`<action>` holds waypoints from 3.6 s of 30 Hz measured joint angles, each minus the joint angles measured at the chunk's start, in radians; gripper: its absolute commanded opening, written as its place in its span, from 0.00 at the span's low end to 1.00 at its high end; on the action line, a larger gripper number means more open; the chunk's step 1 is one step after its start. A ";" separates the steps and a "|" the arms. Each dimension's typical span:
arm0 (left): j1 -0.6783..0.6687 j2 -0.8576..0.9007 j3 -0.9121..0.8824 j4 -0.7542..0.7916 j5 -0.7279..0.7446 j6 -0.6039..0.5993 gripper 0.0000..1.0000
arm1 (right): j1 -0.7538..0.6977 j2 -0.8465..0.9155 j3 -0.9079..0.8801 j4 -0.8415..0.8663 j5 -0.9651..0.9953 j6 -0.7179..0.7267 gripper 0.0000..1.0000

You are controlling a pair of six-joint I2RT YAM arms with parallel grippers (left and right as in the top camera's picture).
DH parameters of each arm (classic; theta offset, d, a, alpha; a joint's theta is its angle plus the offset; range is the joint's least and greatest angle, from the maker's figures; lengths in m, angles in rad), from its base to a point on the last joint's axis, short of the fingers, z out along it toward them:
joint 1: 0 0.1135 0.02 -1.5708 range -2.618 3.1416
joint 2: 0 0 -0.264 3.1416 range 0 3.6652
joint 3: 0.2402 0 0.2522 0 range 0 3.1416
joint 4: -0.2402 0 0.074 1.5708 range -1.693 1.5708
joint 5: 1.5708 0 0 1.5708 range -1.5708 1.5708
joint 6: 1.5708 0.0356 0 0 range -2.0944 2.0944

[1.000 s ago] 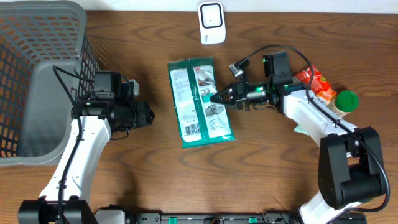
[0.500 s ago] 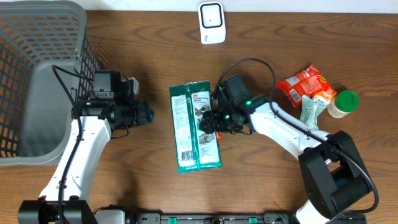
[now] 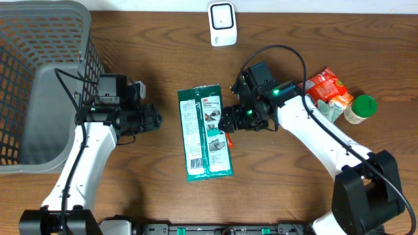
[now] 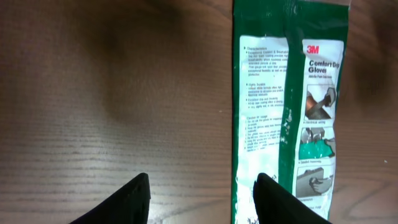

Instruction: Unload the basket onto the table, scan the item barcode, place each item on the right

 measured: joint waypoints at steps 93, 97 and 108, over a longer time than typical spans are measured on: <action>-0.166 0.281 -0.077 0.219 0.000 -0.025 0.42 | 0.157 0.280 -0.348 1.020 -0.334 0.228 0.01; -0.161 0.189 -0.077 0.218 0.000 -0.024 0.46 | 0.153 0.231 -0.351 0.913 -0.312 0.179 0.01; -0.043 -0.234 -0.058 0.212 -0.069 -0.025 0.51 | 0.091 -0.109 -0.352 0.595 -0.240 -0.128 0.01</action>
